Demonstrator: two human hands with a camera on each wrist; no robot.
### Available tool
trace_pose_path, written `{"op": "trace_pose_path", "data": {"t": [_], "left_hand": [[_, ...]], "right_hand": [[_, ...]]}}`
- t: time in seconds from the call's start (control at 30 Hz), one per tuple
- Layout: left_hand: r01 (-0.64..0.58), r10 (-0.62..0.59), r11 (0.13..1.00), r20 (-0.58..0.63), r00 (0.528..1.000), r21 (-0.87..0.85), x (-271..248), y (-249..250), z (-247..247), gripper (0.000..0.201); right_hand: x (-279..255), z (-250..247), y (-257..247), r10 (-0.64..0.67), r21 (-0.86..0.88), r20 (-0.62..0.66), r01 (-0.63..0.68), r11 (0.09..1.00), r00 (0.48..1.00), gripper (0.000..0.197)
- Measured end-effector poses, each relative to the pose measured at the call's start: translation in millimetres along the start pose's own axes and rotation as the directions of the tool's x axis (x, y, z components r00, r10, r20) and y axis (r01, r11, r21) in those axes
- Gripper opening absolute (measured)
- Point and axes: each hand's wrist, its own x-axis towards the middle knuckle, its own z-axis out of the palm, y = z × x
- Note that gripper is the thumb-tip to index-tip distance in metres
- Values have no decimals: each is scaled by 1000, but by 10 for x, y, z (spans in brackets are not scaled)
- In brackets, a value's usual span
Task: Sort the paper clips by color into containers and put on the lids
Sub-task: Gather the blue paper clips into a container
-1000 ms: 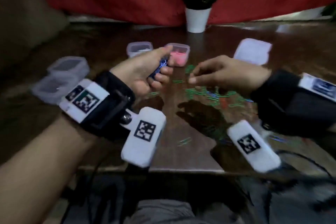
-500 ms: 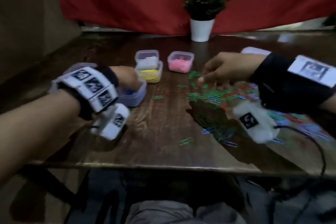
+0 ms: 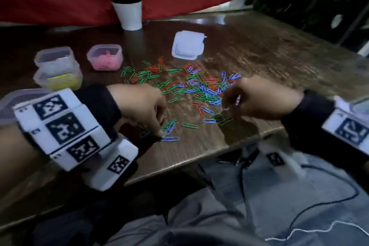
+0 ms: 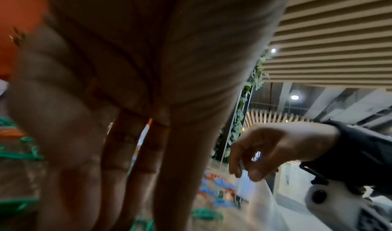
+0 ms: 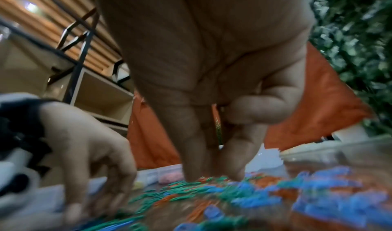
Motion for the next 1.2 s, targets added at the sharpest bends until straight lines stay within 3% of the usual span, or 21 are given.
{"op": "trace_pose_path", "data": {"t": [0.17, 0.27, 0.4, 0.53, 0.63, 0.7, 0.8, 0.9, 0.97, 1.0, 1.03, 1.1, 1.2], "left_hand": [[42, -42, 999, -5, 999, -31, 68, -132, 70, 22], [47, -47, 992, -1, 999, -118, 70, -206, 67, 15], [57, -57, 960, 6, 998, -276, 60, -306, 68, 15], [78, -78, 920, 16, 997, -384, 17, -405, 14, 17], [83, -104, 935, -42, 994, -346, -18, -398, -8, 16], [93, -125, 944, -82, 989, -318, -64, -381, 19, 16], [111, -144, 948, -90, 985, -299, -152, -358, 105, 19], [164, -188, 956, -80, 979, -243, -189, -325, 202, 33], [185, -212, 944, -75, 974, -275, -179, -309, 231, 29], [189, -220, 930, -66, 973, -315, -171, -306, 231, 25], [193, -227, 915, -56, 972, -355, -165, -308, 225, 20], [203, -241, 889, -41, 970, -411, -172, -313, 215, 14], [194, -256, 875, -84, 963, -443, -184, -303, 227, 13]], "right_hand": [[-123, 408, -126, 32, 176, -118, -11, 984, 992, 36], [-121, 682, -130, 58, 242, -186, -11, 970, 981, 28], [-102, 841, -157, 139, 341, -390, 2, 940, 910, 15], [-85, 869, -215, 119, 284, -435, 11, 959, 893, 5], [-24, 950, -262, 117, 171, -460, -41, 984, 880, 13], [5, 1016, -268, 124, 193, -555, -18, 981, 823, 16], [17, 1093, -281, 200, 345, -704, 83, 935, 681, 19], [32, 1115, -354, 302, 532, -690, 178, 828, 658, 16], [50, 1093, -429, 345, 667, -638, 270, 695, 688, 10], [54, 1062, -463, 381, 778, -564, 316, 544, 733, 8], [59, 1023, -489, 407, 886, -447, 332, 322, 797, 12], [79, 957, -486, 356, 967, -172, 226, -116, 919, 26], [99, 858, -462, 207, 837, 34, 86, -541, 978, 23]]}}
